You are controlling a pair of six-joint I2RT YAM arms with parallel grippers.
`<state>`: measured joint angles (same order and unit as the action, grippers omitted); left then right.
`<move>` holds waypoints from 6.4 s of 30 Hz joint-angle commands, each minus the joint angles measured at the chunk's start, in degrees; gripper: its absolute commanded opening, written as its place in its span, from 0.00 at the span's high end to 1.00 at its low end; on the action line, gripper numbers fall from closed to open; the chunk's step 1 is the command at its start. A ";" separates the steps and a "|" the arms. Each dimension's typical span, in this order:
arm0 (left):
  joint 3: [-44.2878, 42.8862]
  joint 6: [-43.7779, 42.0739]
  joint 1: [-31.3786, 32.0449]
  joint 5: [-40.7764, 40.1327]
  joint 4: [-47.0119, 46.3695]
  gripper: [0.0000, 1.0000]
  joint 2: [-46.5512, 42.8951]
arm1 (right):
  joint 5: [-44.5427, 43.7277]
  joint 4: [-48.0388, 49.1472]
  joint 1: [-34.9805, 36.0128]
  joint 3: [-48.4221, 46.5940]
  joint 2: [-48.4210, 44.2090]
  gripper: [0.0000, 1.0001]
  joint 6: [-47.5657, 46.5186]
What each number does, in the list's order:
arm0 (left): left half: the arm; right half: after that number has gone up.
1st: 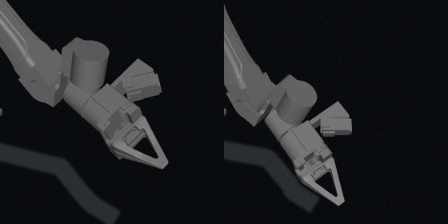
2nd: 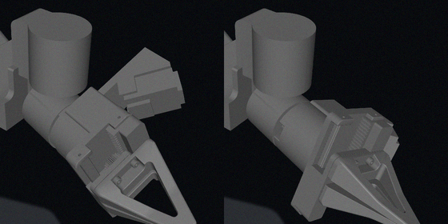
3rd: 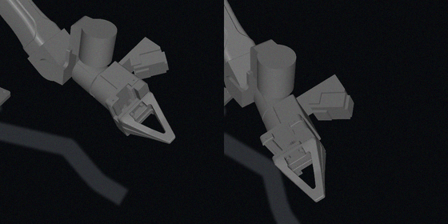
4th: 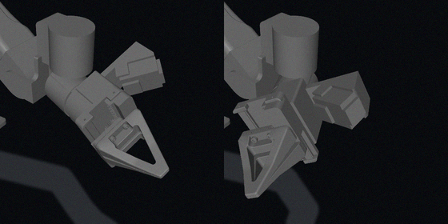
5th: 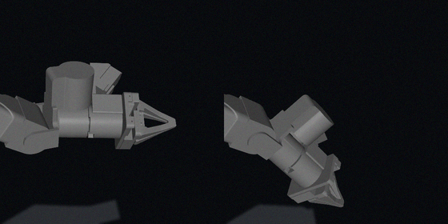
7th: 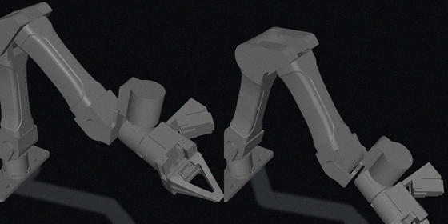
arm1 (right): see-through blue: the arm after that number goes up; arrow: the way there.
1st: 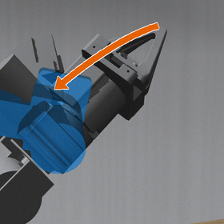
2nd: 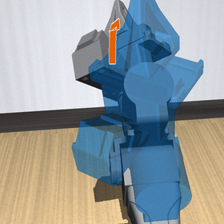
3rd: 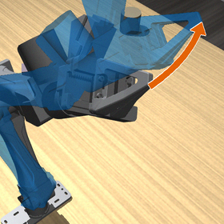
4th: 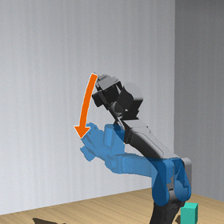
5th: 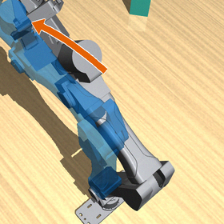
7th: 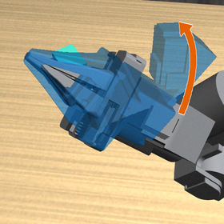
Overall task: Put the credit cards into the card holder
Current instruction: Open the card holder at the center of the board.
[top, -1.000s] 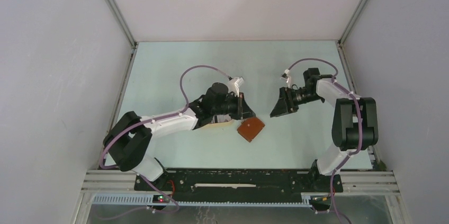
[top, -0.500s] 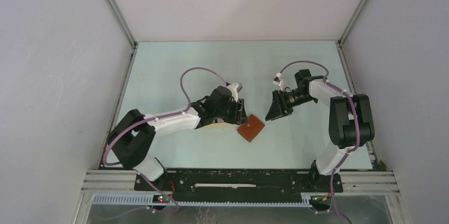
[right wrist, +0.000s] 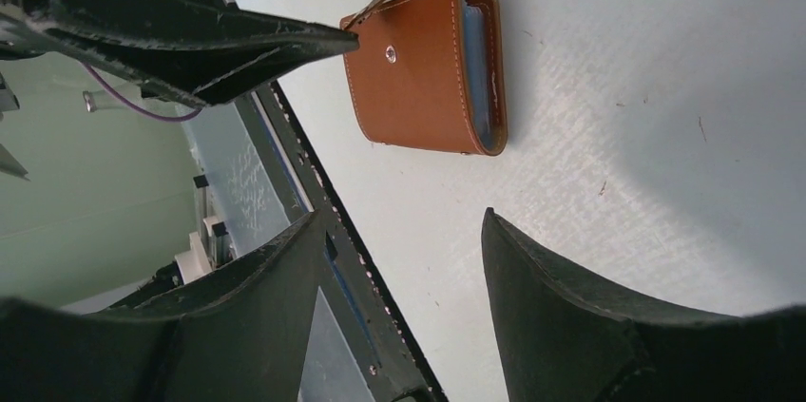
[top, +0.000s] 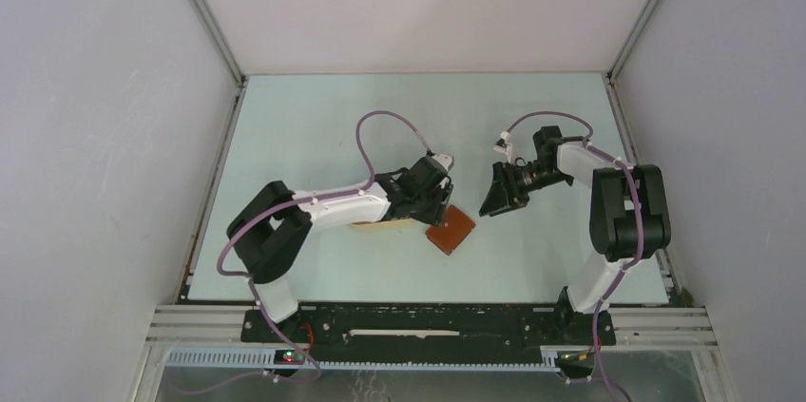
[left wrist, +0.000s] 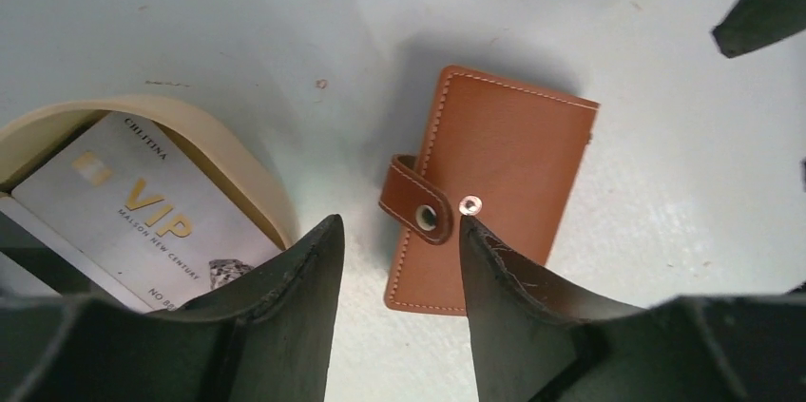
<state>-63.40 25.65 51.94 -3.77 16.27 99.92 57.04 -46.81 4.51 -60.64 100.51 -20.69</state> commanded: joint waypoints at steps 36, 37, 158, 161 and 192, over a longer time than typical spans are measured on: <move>-2.51 1.09 -2.20 2.42 -4.22 1.00 1.66 | 1.52 -0.60 0.16 -1.34 0.82 0.31 -1.62; -2.38 2.07 -2.42 3.13 -4.46 1.00 0.65 | 2.04 -1.24 0.10 -1.51 0.63 0.31 -2.06; -3.05 6.02 -9.32 18.40 -10.88 1.00 11.26 | -17.93 5.65 -1.86 -9.41 6.81 0.46 2.53; -2.96 6.12 -9.35 18.61 -11.17 1.00 11.19 | -15.94 5.17 -1.29 -9.43 7.10 0.47 2.45; 4.74 12.45 -12.45 15.54 -16.02 0.67 -3.09 | -0.59 5.48 5.68 -9.49 15.17 0.48 9.39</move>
<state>-60.71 37.28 40.27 13.69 1.78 102.65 57.45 -42.41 10.48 -69.78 115.57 -12.67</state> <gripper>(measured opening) 0.331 0.522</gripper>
